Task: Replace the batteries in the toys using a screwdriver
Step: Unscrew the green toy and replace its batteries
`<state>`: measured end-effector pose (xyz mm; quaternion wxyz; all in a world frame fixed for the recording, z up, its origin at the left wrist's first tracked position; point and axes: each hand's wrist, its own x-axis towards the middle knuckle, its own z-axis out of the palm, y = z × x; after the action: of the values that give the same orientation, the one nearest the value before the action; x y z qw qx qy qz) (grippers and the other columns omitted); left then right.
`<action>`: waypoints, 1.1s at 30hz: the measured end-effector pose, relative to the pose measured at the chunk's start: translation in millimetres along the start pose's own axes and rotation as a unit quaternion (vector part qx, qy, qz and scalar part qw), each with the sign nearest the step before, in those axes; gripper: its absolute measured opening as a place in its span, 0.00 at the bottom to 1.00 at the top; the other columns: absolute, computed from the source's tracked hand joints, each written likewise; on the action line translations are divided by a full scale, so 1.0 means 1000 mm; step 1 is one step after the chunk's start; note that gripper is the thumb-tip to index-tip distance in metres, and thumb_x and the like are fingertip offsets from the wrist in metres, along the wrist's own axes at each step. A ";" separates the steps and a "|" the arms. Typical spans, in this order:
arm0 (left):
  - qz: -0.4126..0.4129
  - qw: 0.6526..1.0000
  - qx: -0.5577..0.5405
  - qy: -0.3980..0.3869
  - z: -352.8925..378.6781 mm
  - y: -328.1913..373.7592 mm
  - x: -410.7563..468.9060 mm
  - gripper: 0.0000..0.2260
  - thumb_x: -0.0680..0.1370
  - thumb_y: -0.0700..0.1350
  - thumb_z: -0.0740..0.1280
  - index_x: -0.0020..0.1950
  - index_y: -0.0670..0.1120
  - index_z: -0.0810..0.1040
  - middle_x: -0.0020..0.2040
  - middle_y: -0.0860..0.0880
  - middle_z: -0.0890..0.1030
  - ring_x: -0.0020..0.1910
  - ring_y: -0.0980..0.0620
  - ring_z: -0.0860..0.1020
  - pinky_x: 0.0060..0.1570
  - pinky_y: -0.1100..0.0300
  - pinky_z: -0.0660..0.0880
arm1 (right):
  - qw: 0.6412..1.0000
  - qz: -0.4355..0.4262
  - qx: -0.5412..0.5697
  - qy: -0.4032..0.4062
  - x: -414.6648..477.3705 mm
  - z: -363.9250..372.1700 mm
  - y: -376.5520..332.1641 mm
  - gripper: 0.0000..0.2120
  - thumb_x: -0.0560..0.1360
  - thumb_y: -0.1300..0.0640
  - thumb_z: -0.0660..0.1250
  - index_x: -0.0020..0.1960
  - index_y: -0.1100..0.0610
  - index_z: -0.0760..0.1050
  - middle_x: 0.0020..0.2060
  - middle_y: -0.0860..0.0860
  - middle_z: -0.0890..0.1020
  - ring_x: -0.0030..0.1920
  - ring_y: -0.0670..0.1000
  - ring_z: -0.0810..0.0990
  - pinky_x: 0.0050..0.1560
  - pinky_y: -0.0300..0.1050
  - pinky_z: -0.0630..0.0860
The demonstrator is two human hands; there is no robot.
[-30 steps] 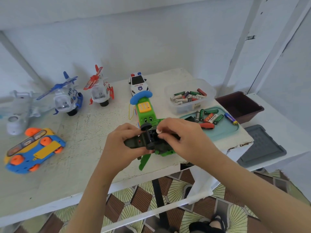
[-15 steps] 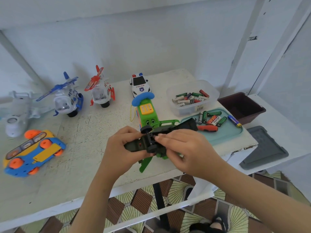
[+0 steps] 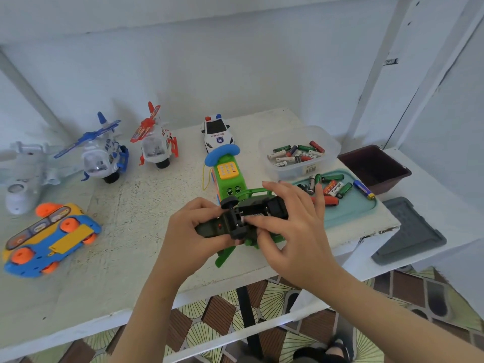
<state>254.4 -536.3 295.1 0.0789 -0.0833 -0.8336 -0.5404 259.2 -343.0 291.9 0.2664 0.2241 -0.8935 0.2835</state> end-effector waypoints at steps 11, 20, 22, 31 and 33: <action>0.008 1.000 0.009 -0.003 -0.001 0.003 0.000 0.19 0.56 0.57 0.77 0.46 0.62 0.84 0.41 0.55 0.78 0.36 0.53 0.78 0.35 0.45 0.79 | 0.976 -0.132 -0.102 -0.142 0.024 -0.012 0.004 0.09 0.69 0.53 0.58 0.37 0.48 0.77 0.74 0.53 0.65 0.76 0.60 0.56 0.67 0.77 0.39; 0.000 1.000 0.005 0.002 0.001 0.008 0.000 0.19 0.58 0.39 0.82 0.44 0.56 0.85 0.40 0.52 0.79 0.33 0.50 0.79 0.30 0.63 0.76 | 0.982 -0.102 -0.094 -0.128 0.026 -0.027 0.012 0.18 0.68 0.53 0.57 0.48 0.43 0.84 0.70 0.54 0.70 0.73 0.58 0.63 0.69 0.73 0.37; -0.001 1.000 0.004 0.000 0.001 0.009 0.000 0.20 0.59 0.37 0.82 0.44 0.56 0.85 0.40 0.52 0.78 0.32 0.51 0.78 0.29 0.64 0.76 | 0.990 -0.083 -0.071 -0.085 0.027 -0.031 0.018 0.18 0.68 0.54 0.57 0.47 0.45 0.84 0.68 0.53 0.73 0.72 0.56 0.66 0.70 0.71 0.36; -0.007 1.000 0.000 0.005 0.000 0.013 -0.004 0.17 0.59 0.38 0.81 0.42 0.54 0.84 0.41 0.47 0.78 0.34 0.55 0.78 0.28 0.66 0.76 | 0.975 0.185 -0.077 -0.093 0.044 -0.049 0.087 0.14 0.75 0.61 0.59 0.53 0.53 0.81 0.50 0.51 0.83 0.52 0.53 0.77 0.55 0.45 0.70; -0.006 1.000 0.006 0.008 0.001 0.013 -0.005 0.17 0.60 0.36 0.81 0.42 0.54 0.84 0.41 0.47 0.78 0.34 0.56 0.78 0.28 0.66 0.76 | 0.954 0.193 -0.169 -0.154 0.037 -0.042 0.105 0.14 0.75 0.60 0.61 0.56 0.52 0.80 0.50 0.54 0.82 0.52 0.57 0.76 0.52 0.50 0.71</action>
<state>261.8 -530.7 305.1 0.0828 -0.0741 -0.8364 -0.5367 188.2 -248.6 302.3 0.0997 0.0403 -0.9849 0.1360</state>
